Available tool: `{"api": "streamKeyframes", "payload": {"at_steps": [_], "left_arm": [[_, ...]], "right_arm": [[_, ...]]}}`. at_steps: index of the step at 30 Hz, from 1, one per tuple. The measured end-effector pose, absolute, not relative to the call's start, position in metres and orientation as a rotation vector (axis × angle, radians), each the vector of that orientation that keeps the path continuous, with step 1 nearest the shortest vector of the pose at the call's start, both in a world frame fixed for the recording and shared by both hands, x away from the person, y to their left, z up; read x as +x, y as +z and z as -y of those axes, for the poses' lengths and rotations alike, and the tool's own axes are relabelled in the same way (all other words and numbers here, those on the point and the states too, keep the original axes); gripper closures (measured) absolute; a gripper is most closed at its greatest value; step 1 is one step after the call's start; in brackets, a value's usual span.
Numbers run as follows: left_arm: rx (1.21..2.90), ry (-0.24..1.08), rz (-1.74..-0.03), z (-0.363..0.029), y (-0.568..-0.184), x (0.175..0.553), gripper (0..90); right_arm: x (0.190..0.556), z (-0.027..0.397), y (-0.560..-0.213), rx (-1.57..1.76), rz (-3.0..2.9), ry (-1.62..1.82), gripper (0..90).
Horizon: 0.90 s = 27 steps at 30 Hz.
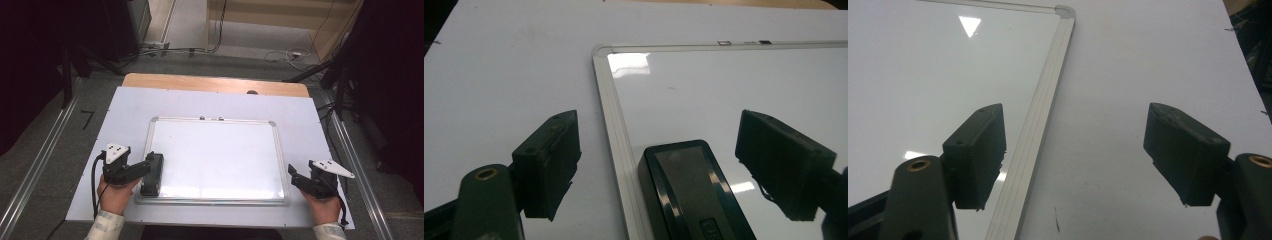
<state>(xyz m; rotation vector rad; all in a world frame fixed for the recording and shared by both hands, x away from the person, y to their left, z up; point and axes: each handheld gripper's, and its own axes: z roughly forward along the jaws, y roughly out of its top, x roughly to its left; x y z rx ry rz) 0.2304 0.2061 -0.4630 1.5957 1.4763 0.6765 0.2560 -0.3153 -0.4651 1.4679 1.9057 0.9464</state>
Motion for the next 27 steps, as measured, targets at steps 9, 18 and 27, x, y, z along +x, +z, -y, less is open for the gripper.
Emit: {"api": "streamKeyframes", "payload": {"at_steps": [9, 18, 27], "left_arm": [[1.613, 0.674, -1.467, -0.210, -0.465, 0.229, 18.7], [1.600, 0.672, -1.481, -0.217, -0.466, 0.227, 18.7], [1.591, 0.678, -1.492, -0.226, -0.466, 0.226, 18.7]], "right_arm": [[0.256, 0.316, -0.465, 1.471, -1.903, 0.949, 23.5], [0.256, 0.316, -0.465, 1.471, -1.903, 0.945, 23.5], [0.255, 0.316, -0.465, 1.471, -1.901, 0.946, 23.5]]}}
